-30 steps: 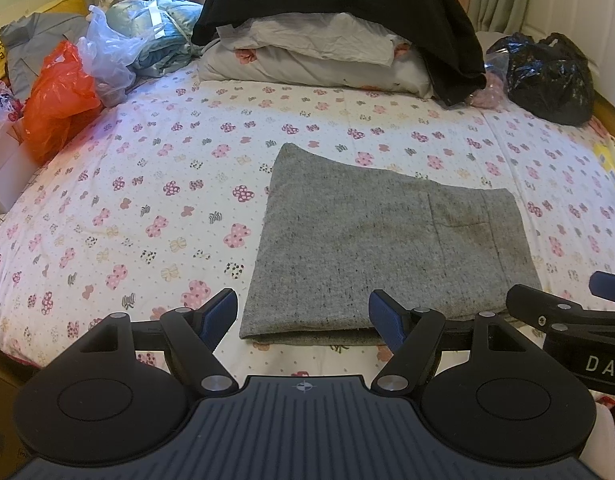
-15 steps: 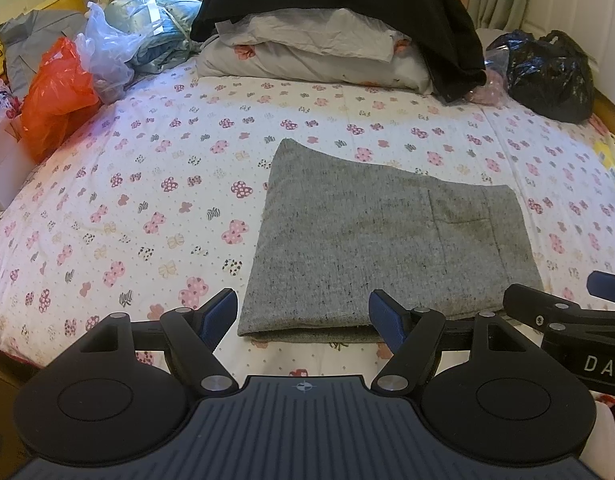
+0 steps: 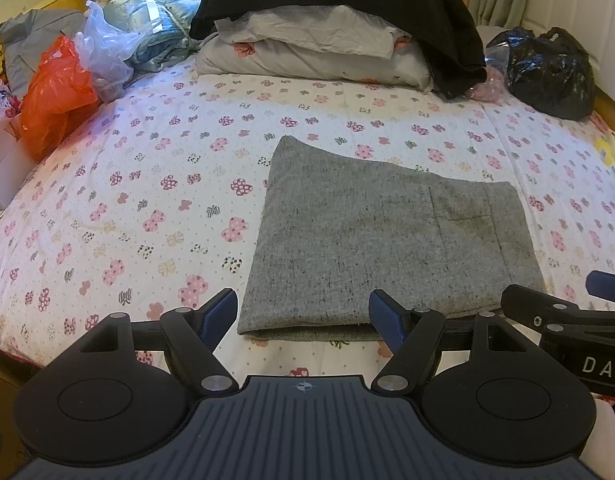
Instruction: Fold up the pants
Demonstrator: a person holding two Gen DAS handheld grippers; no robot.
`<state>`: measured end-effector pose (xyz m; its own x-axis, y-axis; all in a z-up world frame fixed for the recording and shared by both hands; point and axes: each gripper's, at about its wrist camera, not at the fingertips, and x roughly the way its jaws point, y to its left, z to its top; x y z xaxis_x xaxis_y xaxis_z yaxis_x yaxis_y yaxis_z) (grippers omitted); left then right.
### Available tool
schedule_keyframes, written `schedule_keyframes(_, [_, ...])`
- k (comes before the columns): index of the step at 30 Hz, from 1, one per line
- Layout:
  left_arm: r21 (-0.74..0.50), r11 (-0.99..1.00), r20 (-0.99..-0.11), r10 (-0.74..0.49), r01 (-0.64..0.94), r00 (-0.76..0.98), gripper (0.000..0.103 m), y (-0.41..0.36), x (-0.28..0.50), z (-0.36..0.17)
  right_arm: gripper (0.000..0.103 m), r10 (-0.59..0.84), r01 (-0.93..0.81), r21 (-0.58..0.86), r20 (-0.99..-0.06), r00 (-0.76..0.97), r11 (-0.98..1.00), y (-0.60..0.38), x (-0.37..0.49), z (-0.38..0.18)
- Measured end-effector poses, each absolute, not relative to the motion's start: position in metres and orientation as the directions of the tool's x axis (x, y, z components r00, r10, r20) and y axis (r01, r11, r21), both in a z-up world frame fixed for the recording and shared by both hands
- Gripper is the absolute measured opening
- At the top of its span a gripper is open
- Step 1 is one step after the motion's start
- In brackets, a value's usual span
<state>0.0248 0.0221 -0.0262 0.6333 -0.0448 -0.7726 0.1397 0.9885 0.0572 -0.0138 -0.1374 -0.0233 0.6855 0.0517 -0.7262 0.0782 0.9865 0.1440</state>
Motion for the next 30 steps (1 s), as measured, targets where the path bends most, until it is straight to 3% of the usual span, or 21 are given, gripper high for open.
schedule_keyframes(30, [0.055,0.988,-0.772,-0.051,0.146,0.634,0.071,0.0219,0.0262,-0.0231,0.097,0.056,0.074,0.146,-0.727,0.684,0.986,-0.1361,-0.0128,-0.0225])
